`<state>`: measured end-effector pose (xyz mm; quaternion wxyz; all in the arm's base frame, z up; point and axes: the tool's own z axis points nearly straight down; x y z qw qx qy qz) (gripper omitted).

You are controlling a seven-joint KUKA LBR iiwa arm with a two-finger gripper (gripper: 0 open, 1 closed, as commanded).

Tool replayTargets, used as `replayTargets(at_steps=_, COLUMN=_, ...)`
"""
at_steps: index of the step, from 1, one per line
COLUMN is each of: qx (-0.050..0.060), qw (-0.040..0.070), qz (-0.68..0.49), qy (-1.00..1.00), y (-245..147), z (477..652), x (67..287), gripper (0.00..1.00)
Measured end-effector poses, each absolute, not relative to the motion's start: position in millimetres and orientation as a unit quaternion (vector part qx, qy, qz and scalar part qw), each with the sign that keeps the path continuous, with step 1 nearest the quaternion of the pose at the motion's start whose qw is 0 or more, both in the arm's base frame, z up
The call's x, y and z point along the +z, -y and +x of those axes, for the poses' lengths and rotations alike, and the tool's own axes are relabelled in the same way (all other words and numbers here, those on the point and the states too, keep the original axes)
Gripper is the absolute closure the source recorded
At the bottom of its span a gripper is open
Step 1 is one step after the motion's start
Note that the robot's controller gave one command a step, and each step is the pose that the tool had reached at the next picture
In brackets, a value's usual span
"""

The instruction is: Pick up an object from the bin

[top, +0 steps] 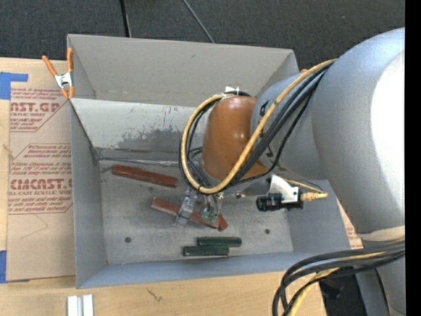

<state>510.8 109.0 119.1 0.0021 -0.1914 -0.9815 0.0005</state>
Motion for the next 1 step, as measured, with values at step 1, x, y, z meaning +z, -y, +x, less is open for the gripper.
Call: replayTargets(at_steps=1, qx=-0.001, qw=-0.001, qz=-0.191, qy=0.981, y=-109.2, z=511.4, x=132.2, gripper=1.0)
